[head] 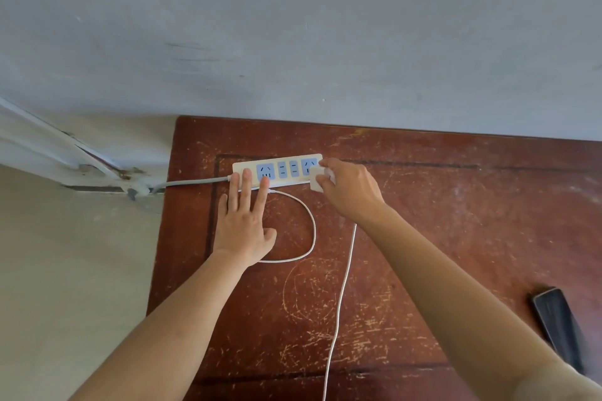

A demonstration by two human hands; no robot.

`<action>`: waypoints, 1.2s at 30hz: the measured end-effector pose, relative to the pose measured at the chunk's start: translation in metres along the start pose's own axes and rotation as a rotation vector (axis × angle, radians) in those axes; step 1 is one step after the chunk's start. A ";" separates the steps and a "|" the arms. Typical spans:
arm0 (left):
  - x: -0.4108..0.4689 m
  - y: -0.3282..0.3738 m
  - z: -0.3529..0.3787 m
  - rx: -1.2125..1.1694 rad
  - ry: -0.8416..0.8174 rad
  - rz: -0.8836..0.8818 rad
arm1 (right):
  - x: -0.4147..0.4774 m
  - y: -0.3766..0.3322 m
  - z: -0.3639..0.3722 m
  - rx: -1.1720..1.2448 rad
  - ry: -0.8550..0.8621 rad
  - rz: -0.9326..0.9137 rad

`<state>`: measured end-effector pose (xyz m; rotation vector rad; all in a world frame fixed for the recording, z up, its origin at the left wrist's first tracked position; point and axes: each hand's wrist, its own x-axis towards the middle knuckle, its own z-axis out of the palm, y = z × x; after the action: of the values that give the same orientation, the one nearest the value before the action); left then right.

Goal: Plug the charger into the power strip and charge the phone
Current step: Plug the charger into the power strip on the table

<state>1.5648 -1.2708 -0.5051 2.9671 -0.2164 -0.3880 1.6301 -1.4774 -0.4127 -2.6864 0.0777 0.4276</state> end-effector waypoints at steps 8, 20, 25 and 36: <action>0.001 -0.002 0.000 -0.037 0.012 0.019 | 0.016 -0.027 -0.010 -0.275 -0.049 -0.059; -0.003 -0.020 -0.008 -0.154 0.031 0.088 | 0.019 -0.030 0.003 -0.208 -0.050 -0.102; -0.001 -0.021 -0.007 -0.168 0.017 0.088 | 0.030 -0.041 0.008 -0.292 -0.067 -0.061; 0.002 -0.021 -0.017 -0.096 -0.070 0.098 | 0.030 -0.041 0.009 -0.341 -0.077 -0.079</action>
<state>1.5735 -1.2482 -0.4927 2.8380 -0.3400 -0.4755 1.6606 -1.4361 -0.4133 -2.9887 -0.1350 0.5632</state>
